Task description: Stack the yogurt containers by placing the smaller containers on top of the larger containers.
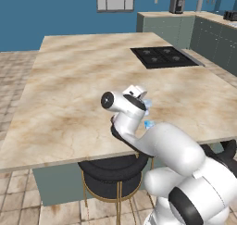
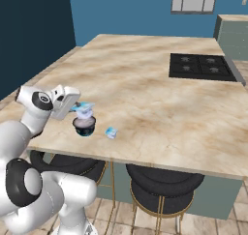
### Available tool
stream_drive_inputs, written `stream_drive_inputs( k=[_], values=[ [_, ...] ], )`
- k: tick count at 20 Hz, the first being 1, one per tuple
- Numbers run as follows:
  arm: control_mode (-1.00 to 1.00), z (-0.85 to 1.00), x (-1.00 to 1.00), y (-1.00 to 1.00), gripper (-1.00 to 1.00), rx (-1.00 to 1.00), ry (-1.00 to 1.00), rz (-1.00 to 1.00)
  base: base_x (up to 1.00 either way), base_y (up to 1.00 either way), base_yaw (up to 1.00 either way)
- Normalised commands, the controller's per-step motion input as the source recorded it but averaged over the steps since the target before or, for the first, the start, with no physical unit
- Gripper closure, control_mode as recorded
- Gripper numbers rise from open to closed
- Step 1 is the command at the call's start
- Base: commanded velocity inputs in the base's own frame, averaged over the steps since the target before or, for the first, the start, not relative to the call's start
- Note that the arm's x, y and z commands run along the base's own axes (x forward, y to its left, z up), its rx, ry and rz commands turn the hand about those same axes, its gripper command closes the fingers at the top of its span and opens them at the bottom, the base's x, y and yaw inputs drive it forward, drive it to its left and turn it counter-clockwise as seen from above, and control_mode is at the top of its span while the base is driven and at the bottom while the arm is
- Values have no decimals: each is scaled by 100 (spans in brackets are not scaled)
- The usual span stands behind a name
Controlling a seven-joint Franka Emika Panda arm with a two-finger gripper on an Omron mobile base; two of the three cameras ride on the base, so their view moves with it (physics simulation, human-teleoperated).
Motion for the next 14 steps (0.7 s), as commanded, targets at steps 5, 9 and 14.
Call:
stream_drive_inputs(
  k=[5,9,14],
  values=[
    [-100,0,0,29,100,0,0,0,0,0,0],
    [-100,0,0,27,100,0,-2,0,0,0,0],
    [-100,-2,0,15,100,0,-4,0,0,0,0]
  ],
)
